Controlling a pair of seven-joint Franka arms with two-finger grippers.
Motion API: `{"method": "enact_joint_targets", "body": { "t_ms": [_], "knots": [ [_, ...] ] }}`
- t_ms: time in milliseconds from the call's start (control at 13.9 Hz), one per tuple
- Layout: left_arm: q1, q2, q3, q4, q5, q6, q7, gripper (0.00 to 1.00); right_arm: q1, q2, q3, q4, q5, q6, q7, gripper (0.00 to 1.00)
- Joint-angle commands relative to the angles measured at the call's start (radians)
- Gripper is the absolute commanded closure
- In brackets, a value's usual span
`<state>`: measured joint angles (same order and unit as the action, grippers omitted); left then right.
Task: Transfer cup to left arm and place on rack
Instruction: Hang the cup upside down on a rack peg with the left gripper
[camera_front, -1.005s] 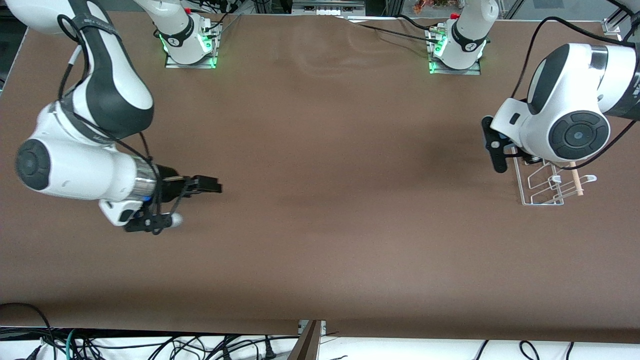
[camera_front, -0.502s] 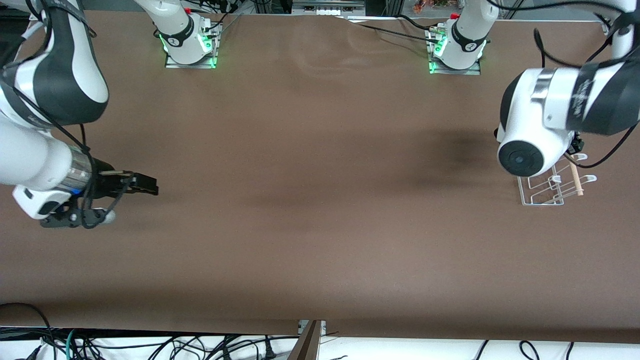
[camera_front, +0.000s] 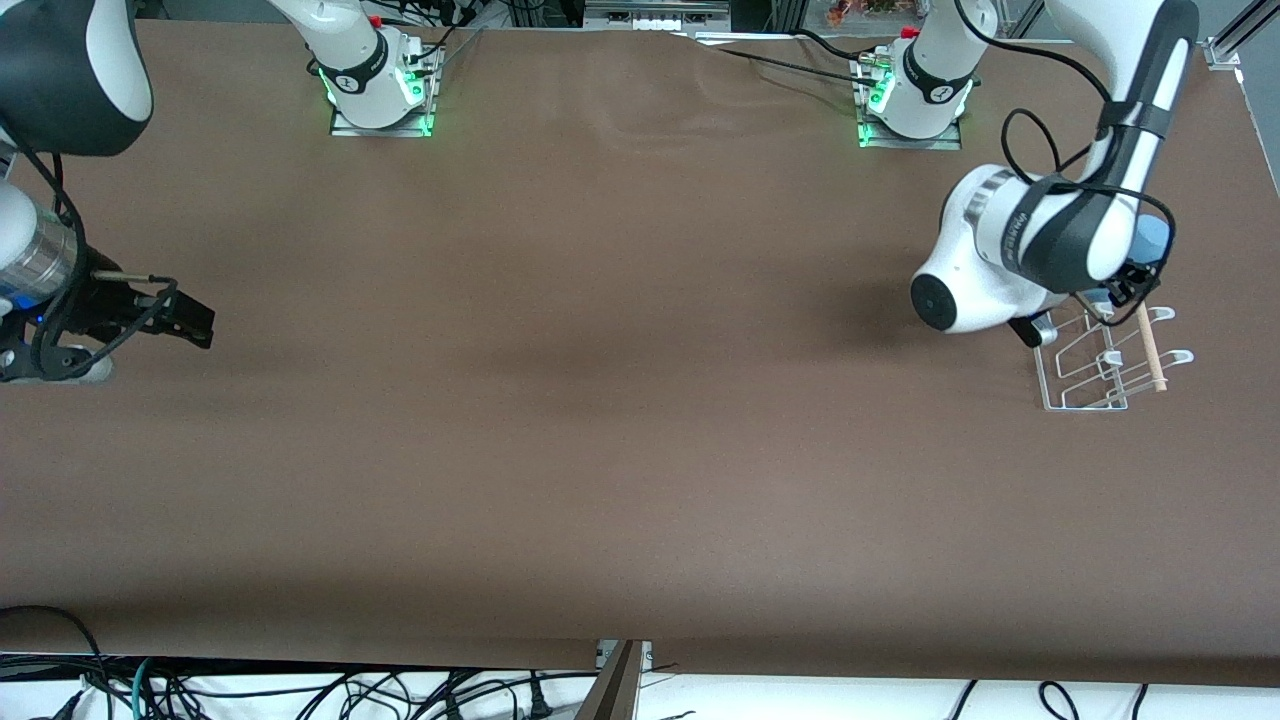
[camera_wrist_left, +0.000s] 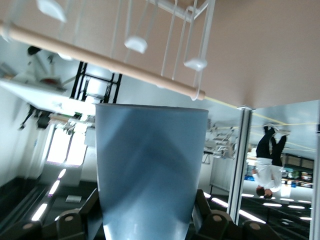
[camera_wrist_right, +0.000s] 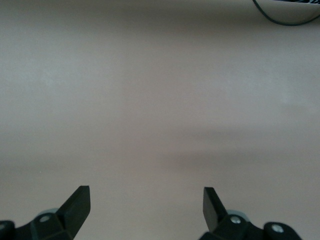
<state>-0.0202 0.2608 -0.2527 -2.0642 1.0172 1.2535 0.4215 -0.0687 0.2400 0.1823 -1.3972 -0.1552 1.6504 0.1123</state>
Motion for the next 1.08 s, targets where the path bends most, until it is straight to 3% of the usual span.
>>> {"method": "enact_joint_targets", "body": {
  "t_ms": [0,215,431,1005],
  "knots": [
    [0.008,-0.097,-0.005,-0.177,0.064,0.079,-0.108,0.97,0.0,-0.086,-0.001,-0.074,-0.007,0.0,-0.011,0.0],
    [0.032,-0.084,-0.007,-0.243,0.072,0.104,-0.13,0.94,-0.002,-0.111,-0.006,-0.098,0.023,-0.004,-0.149,0.0],
    [0.034,-0.042,-0.007,-0.252,0.095,0.107,-0.132,0.93,-0.002,-0.111,-0.035,-0.098,0.089,-0.018,-0.151,0.0],
    [0.065,0.035,-0.005,-0.251,0.195,0.159,-0.142,0.91,-0.003,-0.096,-0.035,-0.083,0.088,-0.026,-0.149,0.0]
  ]
}}
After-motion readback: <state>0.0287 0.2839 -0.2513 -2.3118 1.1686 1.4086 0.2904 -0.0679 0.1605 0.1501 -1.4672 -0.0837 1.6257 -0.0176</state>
